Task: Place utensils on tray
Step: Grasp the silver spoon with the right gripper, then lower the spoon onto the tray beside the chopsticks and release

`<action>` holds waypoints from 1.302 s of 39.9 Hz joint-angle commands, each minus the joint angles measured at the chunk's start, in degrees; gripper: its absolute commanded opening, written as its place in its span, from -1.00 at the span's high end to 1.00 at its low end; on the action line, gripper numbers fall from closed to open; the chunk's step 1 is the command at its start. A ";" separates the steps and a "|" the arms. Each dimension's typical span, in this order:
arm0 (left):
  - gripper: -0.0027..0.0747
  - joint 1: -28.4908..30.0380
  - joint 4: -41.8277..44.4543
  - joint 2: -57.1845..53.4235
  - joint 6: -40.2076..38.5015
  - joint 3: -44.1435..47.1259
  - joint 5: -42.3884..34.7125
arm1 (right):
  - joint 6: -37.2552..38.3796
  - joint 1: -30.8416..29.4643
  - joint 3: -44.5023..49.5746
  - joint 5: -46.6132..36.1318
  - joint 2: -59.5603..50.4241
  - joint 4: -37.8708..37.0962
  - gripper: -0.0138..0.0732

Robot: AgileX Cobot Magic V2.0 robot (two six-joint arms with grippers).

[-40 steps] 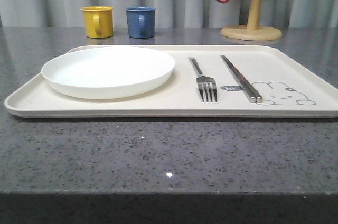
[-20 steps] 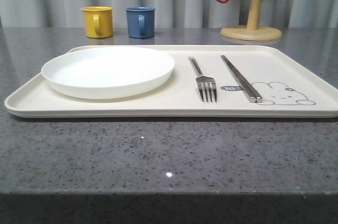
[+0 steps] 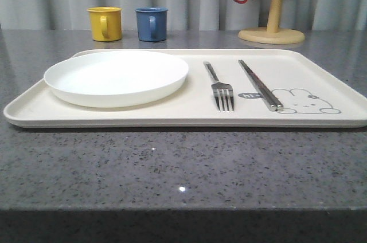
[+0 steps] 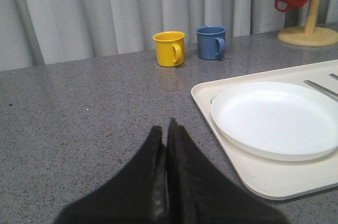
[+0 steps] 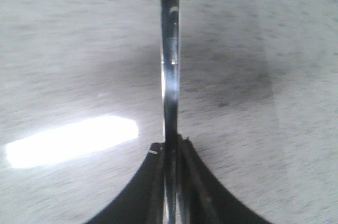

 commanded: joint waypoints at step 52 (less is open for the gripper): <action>0.98 0.02 -0.51 0.73 -0.41 -1.55 -4.80 | 16.37 26.69 -1.78 0.29 7.34 0.30 0.67</action>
